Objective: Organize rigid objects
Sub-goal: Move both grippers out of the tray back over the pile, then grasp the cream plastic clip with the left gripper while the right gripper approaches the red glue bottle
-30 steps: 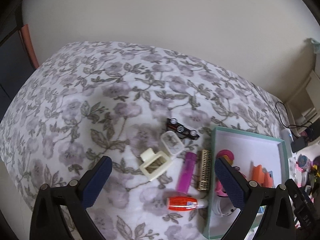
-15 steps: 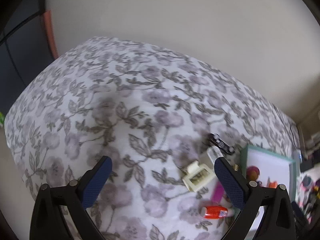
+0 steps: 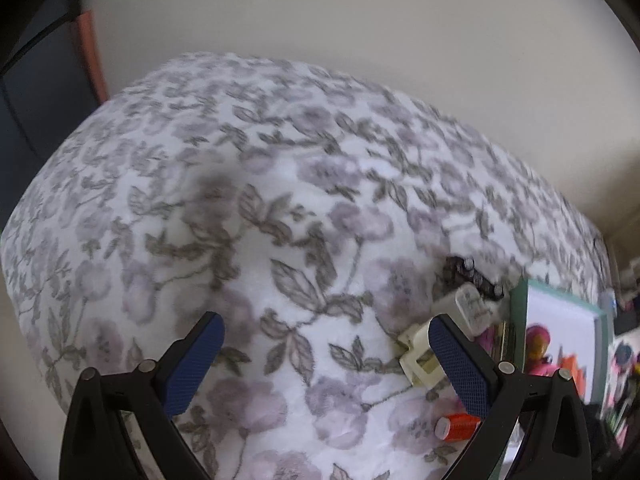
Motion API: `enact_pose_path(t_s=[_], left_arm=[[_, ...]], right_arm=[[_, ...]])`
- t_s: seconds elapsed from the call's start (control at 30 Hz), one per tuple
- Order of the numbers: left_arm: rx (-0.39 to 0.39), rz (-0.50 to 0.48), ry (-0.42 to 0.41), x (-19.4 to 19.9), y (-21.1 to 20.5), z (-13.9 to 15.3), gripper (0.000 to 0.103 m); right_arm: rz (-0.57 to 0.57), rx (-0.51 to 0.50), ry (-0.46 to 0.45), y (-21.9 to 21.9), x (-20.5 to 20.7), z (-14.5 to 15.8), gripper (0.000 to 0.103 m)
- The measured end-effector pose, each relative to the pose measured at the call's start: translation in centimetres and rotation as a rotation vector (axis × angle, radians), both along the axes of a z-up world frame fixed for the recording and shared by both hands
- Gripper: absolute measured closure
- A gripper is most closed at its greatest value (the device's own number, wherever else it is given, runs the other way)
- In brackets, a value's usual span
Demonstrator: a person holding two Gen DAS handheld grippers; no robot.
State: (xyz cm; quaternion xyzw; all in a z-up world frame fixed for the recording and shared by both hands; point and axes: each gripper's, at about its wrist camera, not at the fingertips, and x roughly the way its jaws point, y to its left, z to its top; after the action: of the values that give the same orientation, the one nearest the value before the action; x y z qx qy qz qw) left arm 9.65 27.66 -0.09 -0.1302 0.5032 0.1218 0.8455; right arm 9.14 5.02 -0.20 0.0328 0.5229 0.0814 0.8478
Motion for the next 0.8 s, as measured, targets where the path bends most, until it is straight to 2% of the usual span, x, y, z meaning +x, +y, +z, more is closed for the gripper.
enact_pose_path(t_s=[0.13,0.3,0.5,0.6,0.67,0.73,0.8], left_arm=[[0.007,-0.098,0.062,1.2,-2.1,-1.9,0.0],[0.042,-0.219,0.095,2.4,-5.3,-3.3,0.0],[0.068,-0.275,0.108,3.4,-7.4,-4.4,0.0],[0.086,-0.281,0.114,3.7,-7.8,-4.8,0.009],[0.068,-0.289,0.104,3.9,-8.0,-4.8,0.015],[0.07,-0.299,0.098,3.9,-8.2,-4.6,0.018],[0.062,-0.316,0.09,3.8,-8.5,-4.5,0.028]], right_arm=[[-0.026,-0.015,0.02,-0.5,0.5,-0.3,0.003],[-0.076,-0.027,0.029,-2.0,0.9,-0.2,0.003],[-0.103,-0.015,0.058,-2.9,1.1,-0.6,0.003],[-0.108,-0.01,0.066,-3.2,1.1,-0.8,0.003],[-0.11,-0.005,0.07,-3.3,1.0,-0.9,0.003],[-0.111,-0.004,0.074,-3.4,1.0,-0.9,0.003],[-0.11,-0.004,0.076,-3.3,1.0,-0.9,0.003]])
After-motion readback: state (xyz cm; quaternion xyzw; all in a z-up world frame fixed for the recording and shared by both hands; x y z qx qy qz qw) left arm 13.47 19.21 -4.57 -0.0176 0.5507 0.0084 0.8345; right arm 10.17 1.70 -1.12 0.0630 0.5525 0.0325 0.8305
